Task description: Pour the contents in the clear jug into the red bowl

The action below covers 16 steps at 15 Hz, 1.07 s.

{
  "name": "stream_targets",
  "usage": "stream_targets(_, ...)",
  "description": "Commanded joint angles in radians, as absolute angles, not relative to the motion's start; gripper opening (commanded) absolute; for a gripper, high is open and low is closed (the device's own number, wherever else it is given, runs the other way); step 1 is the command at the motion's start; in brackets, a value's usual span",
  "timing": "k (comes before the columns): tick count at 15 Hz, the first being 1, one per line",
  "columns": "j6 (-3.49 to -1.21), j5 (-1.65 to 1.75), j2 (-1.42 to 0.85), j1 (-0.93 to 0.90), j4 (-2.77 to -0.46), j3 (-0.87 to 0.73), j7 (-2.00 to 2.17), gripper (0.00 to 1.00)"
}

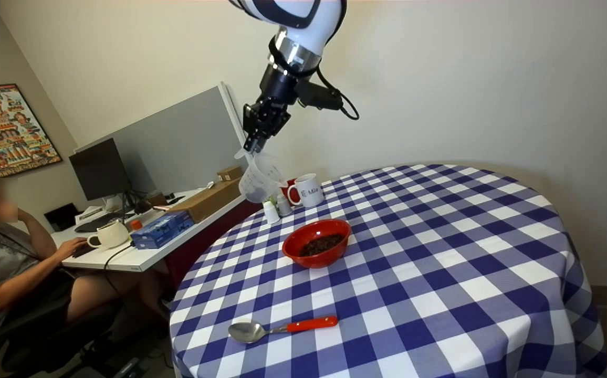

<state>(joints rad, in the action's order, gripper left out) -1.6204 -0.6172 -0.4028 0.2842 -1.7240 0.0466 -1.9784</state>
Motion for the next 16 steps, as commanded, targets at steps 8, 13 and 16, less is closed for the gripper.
stream_targets(8, -1.507, -0.952, -0.502, 0.339, -1.657, -0.011, -2.079, 0.07)
stream_targets(13, -1.472, -1.045, -0.515, 0.365, -1.666, -0.054, -2.105, 0.07)
stream_targets(16, -1.425, -1.120, -0.532, 0.385, -1.676, -0.071, -2.094, 0.07)
